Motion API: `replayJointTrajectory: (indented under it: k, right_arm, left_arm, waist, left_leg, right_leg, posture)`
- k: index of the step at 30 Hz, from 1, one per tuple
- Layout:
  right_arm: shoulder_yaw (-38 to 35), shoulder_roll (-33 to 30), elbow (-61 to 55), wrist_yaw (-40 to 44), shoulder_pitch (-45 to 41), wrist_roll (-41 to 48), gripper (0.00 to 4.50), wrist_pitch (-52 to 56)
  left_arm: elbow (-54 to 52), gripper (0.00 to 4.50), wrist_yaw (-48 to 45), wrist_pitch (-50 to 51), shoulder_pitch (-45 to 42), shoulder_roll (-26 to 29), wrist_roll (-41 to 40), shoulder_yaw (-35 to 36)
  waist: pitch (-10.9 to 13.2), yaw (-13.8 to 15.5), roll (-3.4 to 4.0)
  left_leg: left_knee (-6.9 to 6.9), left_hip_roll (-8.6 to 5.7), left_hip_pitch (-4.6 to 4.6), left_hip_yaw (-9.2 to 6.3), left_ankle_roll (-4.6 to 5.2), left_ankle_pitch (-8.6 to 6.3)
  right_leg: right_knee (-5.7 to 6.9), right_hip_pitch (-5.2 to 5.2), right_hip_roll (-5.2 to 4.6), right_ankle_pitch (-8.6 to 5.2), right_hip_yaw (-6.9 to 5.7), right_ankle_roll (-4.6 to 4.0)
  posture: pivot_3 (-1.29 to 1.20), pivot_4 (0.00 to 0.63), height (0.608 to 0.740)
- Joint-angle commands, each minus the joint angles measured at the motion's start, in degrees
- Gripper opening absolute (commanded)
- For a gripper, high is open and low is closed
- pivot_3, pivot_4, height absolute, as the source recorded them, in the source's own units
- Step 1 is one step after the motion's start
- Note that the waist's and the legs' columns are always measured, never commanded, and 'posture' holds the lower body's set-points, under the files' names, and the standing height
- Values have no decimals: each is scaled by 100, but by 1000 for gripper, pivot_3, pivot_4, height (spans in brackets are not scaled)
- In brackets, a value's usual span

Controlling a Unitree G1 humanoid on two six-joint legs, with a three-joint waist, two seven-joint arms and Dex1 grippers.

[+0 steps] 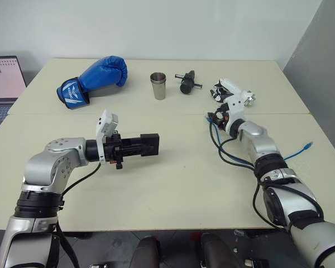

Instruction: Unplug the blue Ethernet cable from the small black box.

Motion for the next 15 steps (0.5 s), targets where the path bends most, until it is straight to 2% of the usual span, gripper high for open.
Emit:
replayJointTrajectory:
  k: [1, 6, 9, 15]
  right_arm:
    - [173, -347, -1817, 1123, 465, 373, 3432, 563]
    - [776, -1058, -4511, 2608, 1410, 1099, 4404, 1786]
    - [896, -1281, -5701, 2811, 1685, 1604, 4404, 2612]
    - [1007, -1295, -5974, 2665, 1667, 1517, 4404, 2881]
  left_arm:
    - [118, 792, 740, -578, -148, -231, 343, 376]
    - [724, 792, 2154, -1593, -181, -761, 1080, 688]
    - [1201, 792, 2847, -2316, -2, -946, 1550, 835]
    - [1939, 792, 3437, -2953, 197, -1202, 1840, 960]
  waist:
    - [0, 9, 0]
    - [0, 83, 0]
    - [0, 73, 1]
    - [0, 105, 0]
  left_leg:
    - [0, -1, 0, -1, 0, 0]
    - [3, 0, -3, -14, 0, 0]
    - [7, 0, -3, -22, 0, 0]
    - [10, -4, 1, -50, 0, 0]
  right_leg:
    - [0, 1, -1, 0, 0, 0]
    - [-4, 1, -5, 0, -4, 0]
    - [-3, 1, -6, 1, -2, 2]
    - [1, 8, -6, 2, -14, 4]
  posture:
    - [0, 150, 740]
    - [0, 150, 740]
    - [0, 150, 740]
    - [0, 150, 740]
